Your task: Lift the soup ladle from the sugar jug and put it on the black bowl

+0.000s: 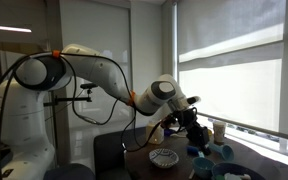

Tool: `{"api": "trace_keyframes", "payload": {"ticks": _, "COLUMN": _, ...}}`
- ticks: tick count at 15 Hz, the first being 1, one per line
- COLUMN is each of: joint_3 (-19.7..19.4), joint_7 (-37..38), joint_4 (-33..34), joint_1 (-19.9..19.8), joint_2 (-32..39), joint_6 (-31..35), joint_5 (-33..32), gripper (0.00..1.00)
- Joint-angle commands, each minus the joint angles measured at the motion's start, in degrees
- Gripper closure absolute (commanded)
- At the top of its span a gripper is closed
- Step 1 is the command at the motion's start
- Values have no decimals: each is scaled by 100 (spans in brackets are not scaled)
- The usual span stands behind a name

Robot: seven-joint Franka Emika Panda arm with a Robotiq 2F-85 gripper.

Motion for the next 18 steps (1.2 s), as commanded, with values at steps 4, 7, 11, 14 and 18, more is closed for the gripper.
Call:
{"api": "trace_keyframes", "payload": {"ticks": 4, "joint_3": -261, "joint_7": -171, "joint_4": 394, "joint_1": 130, "joint_2": 456, "joint_6": -126, "joint_5": 364, "gripper": 99}}
{"api": "trace_keyframes", "payload": {"ticks": 7, "joint_3": -261, "joint_7": -392, "joint_4": 408, "joint_1": 156, "joint_2": 516, "joint_6": -50, "joint_5": 666, "gripper": 62}}
{"api": "trace_keyframes", "payload": {"ticks": 11, "joint_3": -204, "joint_7": -504, "joint_4": 386, "joint_1": 282, "joint_2": 184, "joint_6": -169, "joint_5": 946, "gripper": 34}}
{"api": "trace_keyframes", "payload": {"ticks": 14, "joint_3": -71, "joint_7": -578, "joint_4": 167, "joint_1": 484, "joint_2": -544, "joint_6": -150, "joint_5": 828, "gripper": 14}}
{"api": "trace_keyframes", "payload": {"ticks": 18, "joint_3": 8, "joint_7": -850, "joint_4": 344, "joint_1": 543, "joint_2": -613, "joint_6": -108, "joint_5": 1009, "gripper": 10}}
